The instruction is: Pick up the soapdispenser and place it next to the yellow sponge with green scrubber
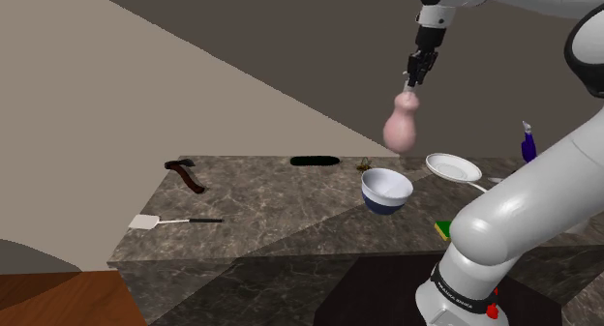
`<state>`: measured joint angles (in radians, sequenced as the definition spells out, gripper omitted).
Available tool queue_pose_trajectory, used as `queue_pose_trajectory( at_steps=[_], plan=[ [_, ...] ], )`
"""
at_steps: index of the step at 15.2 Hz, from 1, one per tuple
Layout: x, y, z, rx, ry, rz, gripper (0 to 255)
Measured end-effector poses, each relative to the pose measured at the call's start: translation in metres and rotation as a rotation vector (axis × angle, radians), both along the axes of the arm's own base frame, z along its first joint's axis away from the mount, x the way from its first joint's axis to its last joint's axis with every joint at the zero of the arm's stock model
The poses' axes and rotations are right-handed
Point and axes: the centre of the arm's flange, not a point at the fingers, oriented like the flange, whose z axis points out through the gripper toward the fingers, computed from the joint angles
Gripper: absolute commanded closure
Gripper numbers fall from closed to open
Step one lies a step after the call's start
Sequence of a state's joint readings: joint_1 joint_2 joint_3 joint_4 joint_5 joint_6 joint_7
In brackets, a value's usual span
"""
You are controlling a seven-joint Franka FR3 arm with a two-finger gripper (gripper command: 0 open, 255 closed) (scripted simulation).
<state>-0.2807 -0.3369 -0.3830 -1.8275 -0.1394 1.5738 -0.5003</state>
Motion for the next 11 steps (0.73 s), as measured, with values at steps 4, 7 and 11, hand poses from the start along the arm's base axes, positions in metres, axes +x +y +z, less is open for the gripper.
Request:
queue_pose_trajectory(
  at_steps=[4,7,11],
  plan=[
    [-0.046,-0.024,0.022,0.0,-0.001,-0.001,255],
    [-0.076,-0.044,0.037,0.0,0.0,0.0,255],
    [-0.119,-0.07,0.06,0.001,0.0,-0.001,255]
  ],
)
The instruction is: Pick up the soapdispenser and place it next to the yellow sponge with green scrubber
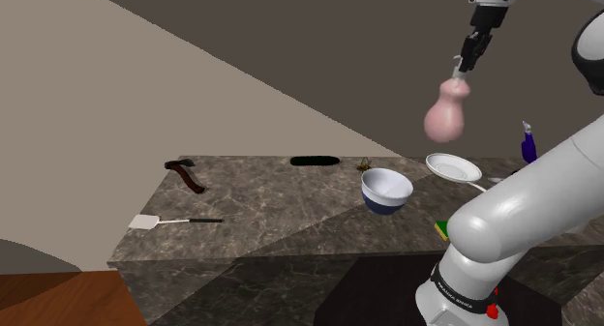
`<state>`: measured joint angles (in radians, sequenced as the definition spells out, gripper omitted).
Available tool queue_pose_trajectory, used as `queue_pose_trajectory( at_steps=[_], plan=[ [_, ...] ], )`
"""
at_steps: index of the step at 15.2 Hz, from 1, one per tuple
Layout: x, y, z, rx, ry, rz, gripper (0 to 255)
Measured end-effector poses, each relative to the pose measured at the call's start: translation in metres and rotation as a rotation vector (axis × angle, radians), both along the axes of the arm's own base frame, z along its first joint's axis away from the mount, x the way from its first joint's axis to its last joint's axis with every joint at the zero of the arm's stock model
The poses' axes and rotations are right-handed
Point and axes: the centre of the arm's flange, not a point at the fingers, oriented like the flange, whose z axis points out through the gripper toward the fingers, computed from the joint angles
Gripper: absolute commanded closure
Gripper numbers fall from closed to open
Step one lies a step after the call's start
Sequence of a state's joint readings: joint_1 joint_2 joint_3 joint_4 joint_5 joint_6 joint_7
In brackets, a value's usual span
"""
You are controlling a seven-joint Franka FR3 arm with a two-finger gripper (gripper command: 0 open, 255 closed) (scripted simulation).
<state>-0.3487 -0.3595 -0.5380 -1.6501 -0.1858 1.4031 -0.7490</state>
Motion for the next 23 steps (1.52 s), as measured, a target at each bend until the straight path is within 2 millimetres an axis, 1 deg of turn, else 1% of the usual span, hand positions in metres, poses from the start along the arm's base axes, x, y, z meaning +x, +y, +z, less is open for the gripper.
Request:
queue_pose_trajectory(
  at_steps=[4,10,11,12,14,16,17,19,23],
  plan=[
    [-0.037,-0.025,0.021,0.0,0.0,0.0,255],
    [-0.102,-0.066,0.052,0.001,-0.001,-0.003,255],
    [-0.11,-0.071,0.058,0.001,-0.001,-0.003,255],
    [-0.123,-0.076,0.063,0.003,-0.002,-0.004,255],
    [-0.142,-0.09,0.075,0.003,0.0,-0.011,255],
    [-0.165,-0.105,0.084,0.0,0.003,-0.014,255],
    [-0.167,-0.107,0.085,0.001,-0.003,-0.003,255],
    [-0.171,-0.107,0.079,0.001,-0.003,0.001,255],
    [-0.172,-0.107,0.059,0.001,-0.002,0.001,255]
  ],
)
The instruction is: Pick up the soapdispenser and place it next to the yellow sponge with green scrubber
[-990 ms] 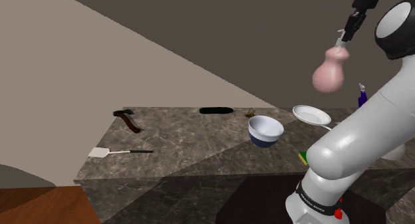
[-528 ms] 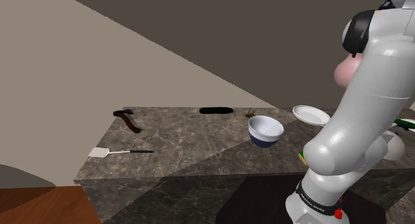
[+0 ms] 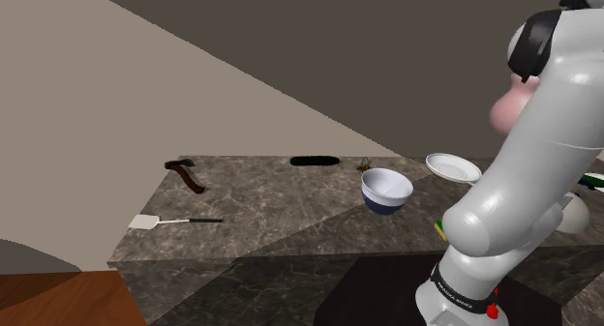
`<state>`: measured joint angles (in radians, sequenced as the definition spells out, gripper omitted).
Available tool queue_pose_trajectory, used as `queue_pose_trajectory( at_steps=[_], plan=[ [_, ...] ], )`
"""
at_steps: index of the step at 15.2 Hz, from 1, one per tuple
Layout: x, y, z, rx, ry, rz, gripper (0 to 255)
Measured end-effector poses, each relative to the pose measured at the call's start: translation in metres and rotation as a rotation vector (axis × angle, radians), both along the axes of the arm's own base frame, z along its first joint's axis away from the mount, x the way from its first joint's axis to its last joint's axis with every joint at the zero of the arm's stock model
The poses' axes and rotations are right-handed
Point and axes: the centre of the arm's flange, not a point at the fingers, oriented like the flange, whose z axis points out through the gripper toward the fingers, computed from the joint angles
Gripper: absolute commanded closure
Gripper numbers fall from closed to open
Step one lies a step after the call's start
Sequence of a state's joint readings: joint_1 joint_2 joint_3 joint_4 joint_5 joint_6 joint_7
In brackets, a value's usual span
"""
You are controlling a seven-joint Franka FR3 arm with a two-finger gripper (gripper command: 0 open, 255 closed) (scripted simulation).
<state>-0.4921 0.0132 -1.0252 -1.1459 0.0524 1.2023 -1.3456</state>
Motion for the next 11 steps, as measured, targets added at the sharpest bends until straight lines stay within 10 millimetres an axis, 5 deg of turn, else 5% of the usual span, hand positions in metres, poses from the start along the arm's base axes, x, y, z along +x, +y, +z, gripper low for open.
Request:
queue_pose_trajectory(
  at_steps=[11],
  plan=[
    [0.0,-0.001,-0.058,0.0,0.002,0.0,255]
  ],
)
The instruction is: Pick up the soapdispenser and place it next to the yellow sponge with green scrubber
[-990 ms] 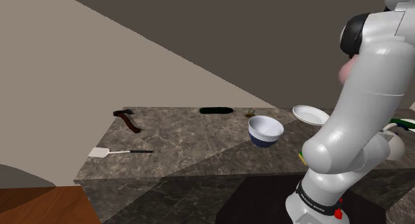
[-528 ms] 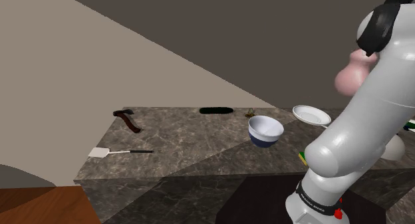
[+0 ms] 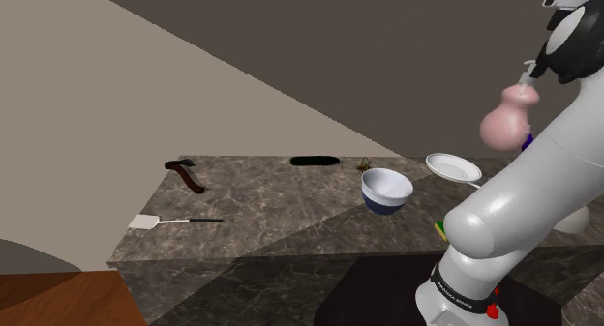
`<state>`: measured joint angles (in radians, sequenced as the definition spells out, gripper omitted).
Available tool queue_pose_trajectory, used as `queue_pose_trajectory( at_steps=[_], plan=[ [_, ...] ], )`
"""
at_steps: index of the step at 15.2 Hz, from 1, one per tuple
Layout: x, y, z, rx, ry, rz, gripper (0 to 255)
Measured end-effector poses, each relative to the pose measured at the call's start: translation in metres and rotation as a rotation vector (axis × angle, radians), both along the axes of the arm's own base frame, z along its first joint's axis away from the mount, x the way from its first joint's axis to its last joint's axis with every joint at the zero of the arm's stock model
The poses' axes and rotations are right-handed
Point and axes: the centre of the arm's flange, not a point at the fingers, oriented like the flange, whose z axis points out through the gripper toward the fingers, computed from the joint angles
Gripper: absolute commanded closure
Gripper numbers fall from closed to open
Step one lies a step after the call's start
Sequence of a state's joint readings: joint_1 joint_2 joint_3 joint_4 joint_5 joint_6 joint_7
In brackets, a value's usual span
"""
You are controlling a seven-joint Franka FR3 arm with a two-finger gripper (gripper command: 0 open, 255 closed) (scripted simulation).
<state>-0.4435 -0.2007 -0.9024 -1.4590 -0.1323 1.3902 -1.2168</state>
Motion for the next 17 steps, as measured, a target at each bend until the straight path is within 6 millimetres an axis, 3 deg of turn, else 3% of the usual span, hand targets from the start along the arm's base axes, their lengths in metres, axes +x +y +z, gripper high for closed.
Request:
queue_pose_trajectory(
  at_steps=[17],
  plan=[
    [0.0,0.0,-0.091,0.0,0.0,0.0,255]
  ],
)
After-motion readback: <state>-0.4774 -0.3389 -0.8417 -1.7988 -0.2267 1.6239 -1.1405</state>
